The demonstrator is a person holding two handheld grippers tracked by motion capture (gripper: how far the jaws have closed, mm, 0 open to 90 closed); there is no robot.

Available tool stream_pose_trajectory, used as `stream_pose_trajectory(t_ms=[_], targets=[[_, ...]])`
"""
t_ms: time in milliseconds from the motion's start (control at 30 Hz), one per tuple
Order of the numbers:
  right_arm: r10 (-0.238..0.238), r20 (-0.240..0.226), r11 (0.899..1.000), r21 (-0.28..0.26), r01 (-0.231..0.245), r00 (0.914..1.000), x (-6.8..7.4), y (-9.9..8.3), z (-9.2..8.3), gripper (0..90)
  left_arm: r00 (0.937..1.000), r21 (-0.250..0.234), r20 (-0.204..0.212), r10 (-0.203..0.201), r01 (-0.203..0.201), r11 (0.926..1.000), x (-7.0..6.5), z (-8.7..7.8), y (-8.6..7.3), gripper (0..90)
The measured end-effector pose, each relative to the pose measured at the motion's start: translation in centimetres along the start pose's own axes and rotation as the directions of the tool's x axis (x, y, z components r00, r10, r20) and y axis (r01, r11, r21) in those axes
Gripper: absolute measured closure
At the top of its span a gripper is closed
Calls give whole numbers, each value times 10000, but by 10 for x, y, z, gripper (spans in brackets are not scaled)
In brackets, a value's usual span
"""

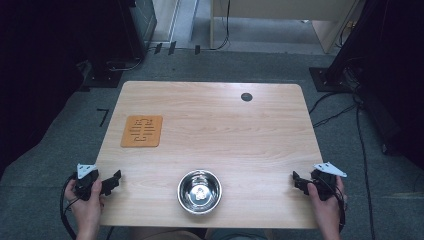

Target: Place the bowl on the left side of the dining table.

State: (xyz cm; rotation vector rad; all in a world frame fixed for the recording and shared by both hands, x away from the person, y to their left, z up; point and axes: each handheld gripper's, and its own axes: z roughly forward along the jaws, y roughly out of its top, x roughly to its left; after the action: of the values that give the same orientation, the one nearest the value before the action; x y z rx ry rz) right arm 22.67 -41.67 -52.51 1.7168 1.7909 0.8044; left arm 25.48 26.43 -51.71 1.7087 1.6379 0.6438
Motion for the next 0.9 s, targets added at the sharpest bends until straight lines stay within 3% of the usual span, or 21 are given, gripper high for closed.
stream_pose_trajectory(t_ms=[367,433,500,567,667,900], targets=[[-3,0,10000,-4,3,10000,0,0,0,114,9999,-24,121,-123,123,9999,1,-2,-1,147],[0,1,10000,-3,0,10000,0,0,0,114,9994,-150,73,-341,342,9993,2,-4,-2,147],[1,0,10000,-3,-1,10000,0,0,0,115,9968,-576,474,-637,664,9961,3,-8,-1,147],[1,-1,10000,-2,-1,10000,0,0,0,115,9960,-612,574,-677,712,9956,3,-9,-1,147],[-1,1,10000,-2,1,10000,0,0,0,115,9979,-587,462,-462,489,9971,-1,-9,0,107],[-2,1,10000,-2,2,10000,0,0,0,114,9980,-564,495,-398,426,9975,-6,-11,2,104]])
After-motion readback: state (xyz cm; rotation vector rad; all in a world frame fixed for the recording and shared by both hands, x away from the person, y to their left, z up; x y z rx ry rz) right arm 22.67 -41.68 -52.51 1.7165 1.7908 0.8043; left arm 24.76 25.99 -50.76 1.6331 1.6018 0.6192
